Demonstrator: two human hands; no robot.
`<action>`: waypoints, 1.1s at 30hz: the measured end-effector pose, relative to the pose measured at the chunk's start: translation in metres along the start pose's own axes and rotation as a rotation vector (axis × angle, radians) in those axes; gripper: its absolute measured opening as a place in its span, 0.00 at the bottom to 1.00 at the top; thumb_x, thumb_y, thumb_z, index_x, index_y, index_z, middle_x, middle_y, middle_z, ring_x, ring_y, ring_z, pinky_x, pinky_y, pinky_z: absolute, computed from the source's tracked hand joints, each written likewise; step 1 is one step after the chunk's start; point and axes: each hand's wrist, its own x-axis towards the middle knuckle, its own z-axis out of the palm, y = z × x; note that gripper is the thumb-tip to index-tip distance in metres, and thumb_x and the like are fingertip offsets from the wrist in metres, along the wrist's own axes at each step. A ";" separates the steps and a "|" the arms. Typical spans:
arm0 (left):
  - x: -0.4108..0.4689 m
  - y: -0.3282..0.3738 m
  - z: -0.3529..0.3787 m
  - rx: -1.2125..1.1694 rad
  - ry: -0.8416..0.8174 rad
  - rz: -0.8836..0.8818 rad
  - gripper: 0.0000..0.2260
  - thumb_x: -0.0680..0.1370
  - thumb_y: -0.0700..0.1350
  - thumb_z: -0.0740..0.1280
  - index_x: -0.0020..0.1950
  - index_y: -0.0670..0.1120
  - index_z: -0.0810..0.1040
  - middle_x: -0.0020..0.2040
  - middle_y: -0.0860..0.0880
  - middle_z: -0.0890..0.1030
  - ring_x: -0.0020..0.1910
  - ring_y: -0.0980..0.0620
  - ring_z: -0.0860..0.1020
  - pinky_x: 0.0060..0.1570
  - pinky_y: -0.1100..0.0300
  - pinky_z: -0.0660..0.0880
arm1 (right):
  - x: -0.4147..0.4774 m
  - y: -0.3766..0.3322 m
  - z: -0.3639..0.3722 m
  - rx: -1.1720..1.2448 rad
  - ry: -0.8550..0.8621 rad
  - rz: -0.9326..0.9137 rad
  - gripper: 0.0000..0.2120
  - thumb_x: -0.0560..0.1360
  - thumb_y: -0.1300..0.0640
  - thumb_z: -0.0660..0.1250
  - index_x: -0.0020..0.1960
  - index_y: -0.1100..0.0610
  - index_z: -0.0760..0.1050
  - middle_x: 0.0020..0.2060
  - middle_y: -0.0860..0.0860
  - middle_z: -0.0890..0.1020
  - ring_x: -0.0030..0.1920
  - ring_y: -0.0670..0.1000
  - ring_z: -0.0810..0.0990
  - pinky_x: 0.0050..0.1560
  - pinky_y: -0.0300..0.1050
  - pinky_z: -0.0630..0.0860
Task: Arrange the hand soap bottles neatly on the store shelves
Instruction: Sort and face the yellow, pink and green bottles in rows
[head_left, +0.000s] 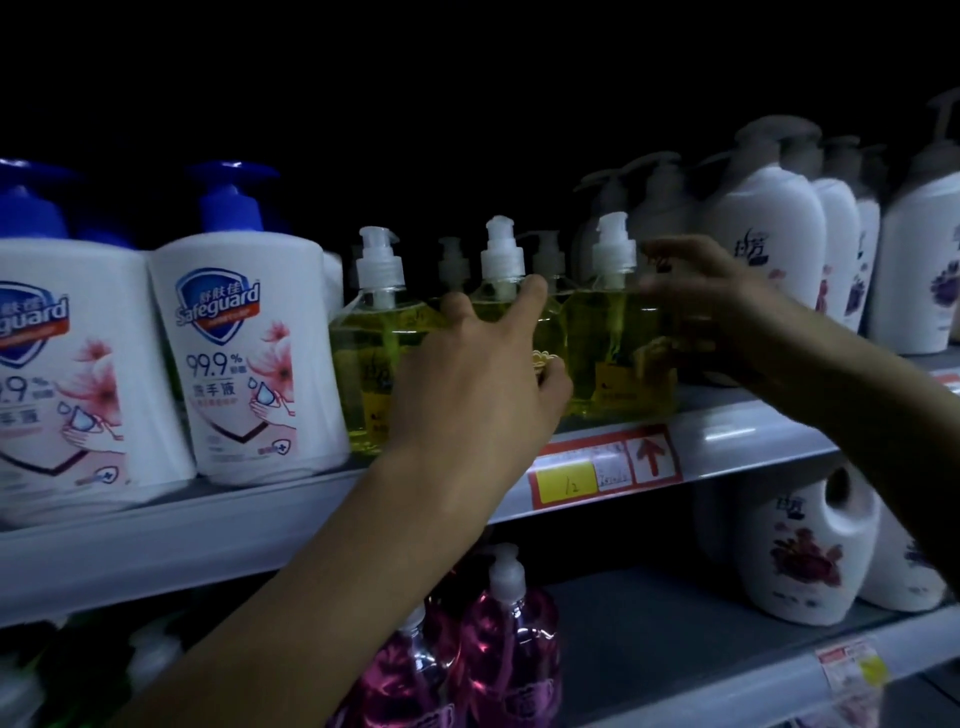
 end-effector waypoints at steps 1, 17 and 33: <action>0.000 0.000 0.000 -0.002 0.000 -0.002 0.27 0.80 0.59 0.56 0.76 0.58 0.49 0.69 0.37 0.65 0.43 0.44 0.78 0.35 0.58 0.70 | -0.007 0.001 0.002 -0.043 -0.039 -0.031 0.30 0.71 0.53 0.72 0.69 0.41 0.64 0.56 0.50 0.78 0.53 0.52 0.81 0.48 0.47 0.79; -0.035 -0.038 -0.035 0.023 0.097 -0.048 0.27 0.79 0.54 0.61 0.75 0.64 0.52 0.75 0.44 0.58 0.55 0.44 0.77 0.47 0.55 0.73 | -0.025 0.004 0.016 -0.616 0.009 -0.296 0.41 0.68 0.60 0.76 0.71 0.36 0.60 0.72 0.47 0.56 0.61 0.46 0.68 0.41 0.22 0.71; -0.040 -0.037 -0.033 0.137 0.097 -0.093 0.27 0.79 0.44 0.64 0.76 0.56 0.58 0.72 0.38 0.57 0.43 0.42 0.80 0.40 0.51 0.76 | -0.039 -0.026 0.107 -1.087 0.224 -0.409 0.33 0.73 0.53 0.70 0.74 0.46 0.60 0.66 0.56 0.66 0.65 0.59 0.70 0.58 0.57 0.75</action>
